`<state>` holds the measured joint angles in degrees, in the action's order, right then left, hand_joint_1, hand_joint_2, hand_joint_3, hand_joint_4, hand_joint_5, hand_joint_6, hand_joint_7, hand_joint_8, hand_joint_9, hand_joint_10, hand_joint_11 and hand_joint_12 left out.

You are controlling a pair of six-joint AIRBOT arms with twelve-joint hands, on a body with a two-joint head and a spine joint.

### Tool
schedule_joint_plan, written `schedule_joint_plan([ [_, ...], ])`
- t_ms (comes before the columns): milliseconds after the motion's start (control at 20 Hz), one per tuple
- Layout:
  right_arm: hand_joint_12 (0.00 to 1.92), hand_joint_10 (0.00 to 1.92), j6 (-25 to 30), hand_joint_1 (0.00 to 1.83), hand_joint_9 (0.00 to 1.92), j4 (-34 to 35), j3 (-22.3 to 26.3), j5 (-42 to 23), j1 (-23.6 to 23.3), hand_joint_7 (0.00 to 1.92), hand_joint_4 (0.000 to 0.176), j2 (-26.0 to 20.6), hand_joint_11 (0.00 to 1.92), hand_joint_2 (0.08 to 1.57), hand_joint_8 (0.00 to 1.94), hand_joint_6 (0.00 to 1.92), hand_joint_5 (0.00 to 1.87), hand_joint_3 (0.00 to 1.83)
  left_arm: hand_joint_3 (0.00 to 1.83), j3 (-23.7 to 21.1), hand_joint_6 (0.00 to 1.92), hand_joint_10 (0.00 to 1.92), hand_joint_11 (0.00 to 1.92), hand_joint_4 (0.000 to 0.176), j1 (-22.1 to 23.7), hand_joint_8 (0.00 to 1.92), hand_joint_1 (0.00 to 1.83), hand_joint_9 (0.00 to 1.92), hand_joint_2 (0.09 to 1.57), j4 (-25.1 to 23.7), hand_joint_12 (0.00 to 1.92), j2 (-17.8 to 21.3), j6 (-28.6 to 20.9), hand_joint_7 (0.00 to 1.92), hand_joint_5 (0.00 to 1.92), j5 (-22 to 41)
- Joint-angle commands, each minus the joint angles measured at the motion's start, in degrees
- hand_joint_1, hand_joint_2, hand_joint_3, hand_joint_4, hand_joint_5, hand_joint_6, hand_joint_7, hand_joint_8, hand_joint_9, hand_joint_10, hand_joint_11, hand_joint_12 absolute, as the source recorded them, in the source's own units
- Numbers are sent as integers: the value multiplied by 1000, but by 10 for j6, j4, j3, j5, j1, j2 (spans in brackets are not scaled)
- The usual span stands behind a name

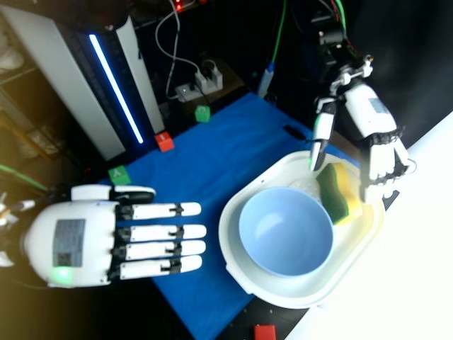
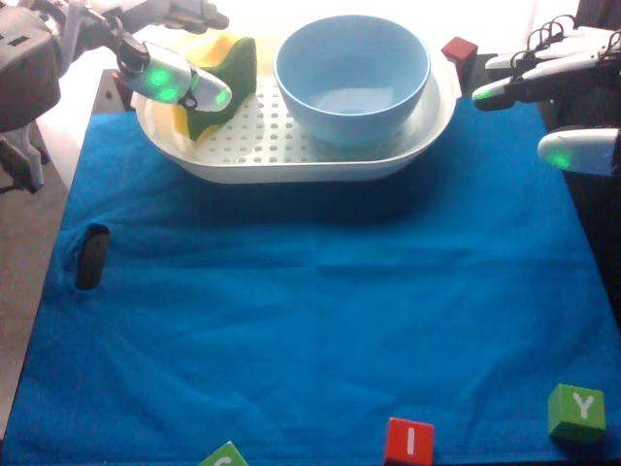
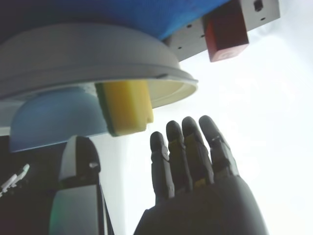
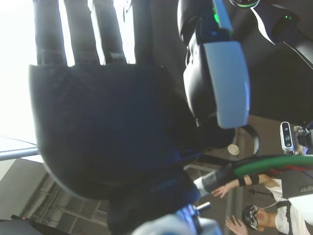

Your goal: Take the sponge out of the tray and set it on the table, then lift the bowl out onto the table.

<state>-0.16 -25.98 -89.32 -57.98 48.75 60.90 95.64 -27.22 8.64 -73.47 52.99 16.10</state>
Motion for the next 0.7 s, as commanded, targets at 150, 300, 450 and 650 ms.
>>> schedule_joint_plan([
  [150,606,2,4,483,254,40,2,-55,-6,300,105,0,35,1375,1,3,554,0,0,1,3,9,0,55,-8,4,851,475,951,11,967,4,2,536,541,58],
  [300,620,1,4,454,259,40,3,-55,-6,312,87,0,26,1371,2,6,579,0,3,6,1,1,0,75,-15,1,842,469,967,14,926,2,3,535,544,51],
  [450,629,0,5,440,253,40,3,-55,-6,313,114,0,15,1367,0,2,579,0,9,6,6,12,5,65,-16,8,836,512,997,14,971,3,18,569,573,41],
  [650,643,5,6,461,260,40,4,-55,-6,317,95,0,22,1373,1,1,581,1,2,6,4,23,58,53,-16,7,1016,670,1093,14,1188,5,19,756,713,39],
])
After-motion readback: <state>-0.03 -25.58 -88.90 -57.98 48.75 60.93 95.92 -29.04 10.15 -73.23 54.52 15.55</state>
